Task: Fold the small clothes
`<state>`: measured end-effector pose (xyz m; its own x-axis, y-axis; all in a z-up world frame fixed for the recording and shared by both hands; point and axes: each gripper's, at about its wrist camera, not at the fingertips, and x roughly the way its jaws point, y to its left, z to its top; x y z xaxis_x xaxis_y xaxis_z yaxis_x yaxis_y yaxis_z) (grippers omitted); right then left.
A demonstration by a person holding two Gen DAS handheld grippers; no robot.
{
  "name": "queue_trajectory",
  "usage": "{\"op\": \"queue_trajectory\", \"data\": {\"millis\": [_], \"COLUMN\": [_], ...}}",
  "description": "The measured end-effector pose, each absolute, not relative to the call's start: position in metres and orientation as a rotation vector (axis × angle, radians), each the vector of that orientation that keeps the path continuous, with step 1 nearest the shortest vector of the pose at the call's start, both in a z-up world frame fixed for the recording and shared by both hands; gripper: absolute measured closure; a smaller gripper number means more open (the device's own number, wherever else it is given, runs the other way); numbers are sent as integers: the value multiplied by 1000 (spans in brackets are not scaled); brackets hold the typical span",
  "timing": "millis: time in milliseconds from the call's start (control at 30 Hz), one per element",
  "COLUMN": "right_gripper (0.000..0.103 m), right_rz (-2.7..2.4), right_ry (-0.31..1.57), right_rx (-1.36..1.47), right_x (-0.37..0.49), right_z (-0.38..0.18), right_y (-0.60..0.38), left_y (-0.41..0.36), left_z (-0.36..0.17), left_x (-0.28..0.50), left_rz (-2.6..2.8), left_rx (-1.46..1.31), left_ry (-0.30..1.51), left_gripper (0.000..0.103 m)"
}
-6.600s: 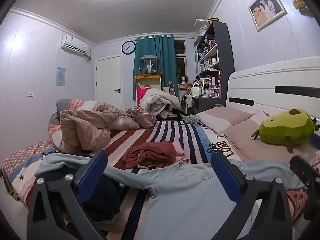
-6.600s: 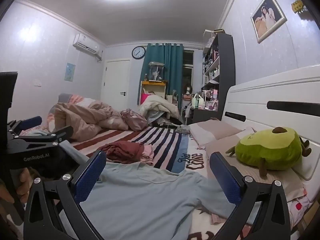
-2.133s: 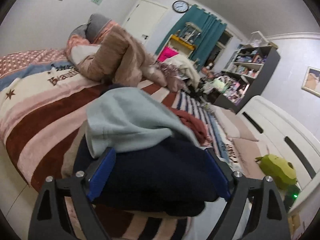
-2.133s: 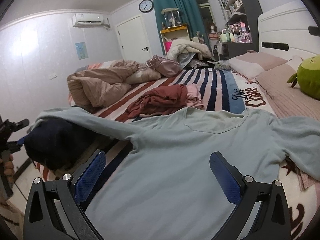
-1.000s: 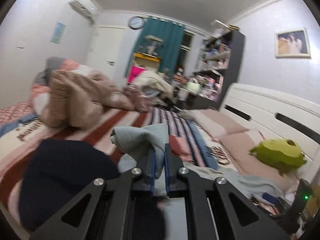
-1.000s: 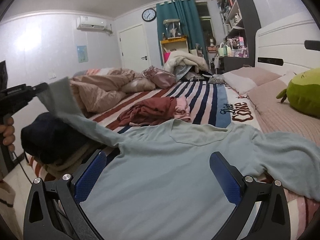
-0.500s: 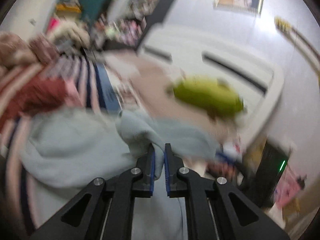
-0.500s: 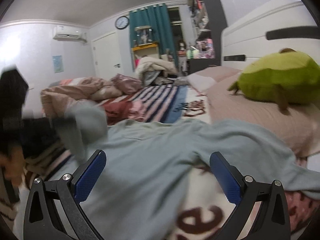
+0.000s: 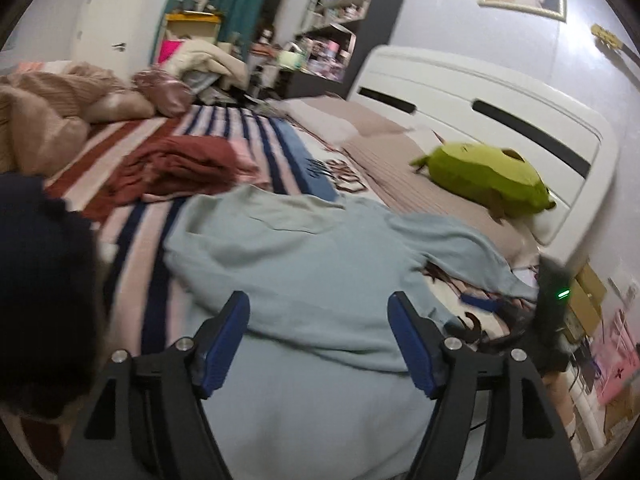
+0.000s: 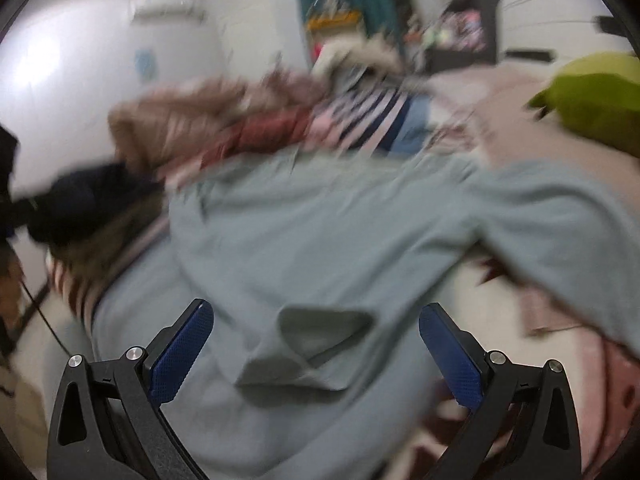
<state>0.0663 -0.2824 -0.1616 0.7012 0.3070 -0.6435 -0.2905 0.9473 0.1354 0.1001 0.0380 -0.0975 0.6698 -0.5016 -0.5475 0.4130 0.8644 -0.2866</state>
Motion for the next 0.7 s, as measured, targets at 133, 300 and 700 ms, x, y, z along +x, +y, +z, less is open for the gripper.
{"op": "queue_trajectory", "data": {"millis": [133, 300, 700], "right_gripper": [40, 84, 100], "right_rz": [378, 271, 80], "right_ry": [789, 819, 629], "right_rx": [13, -112, -187], "right_x": [73, 77, 40], "right_z": [-177, -190, -143], "right_y": [-263, -246, -273], "left_y": [63, 74, 78], "left_z": [-97, -105, -103], "left_x": [94, 96, 87], "left_rz": [-505, -497, -472], "left_rx": [-178, -192, -191], "left_ry": [629, 630, 607], "left_gripper": [29, 29, 28]}}
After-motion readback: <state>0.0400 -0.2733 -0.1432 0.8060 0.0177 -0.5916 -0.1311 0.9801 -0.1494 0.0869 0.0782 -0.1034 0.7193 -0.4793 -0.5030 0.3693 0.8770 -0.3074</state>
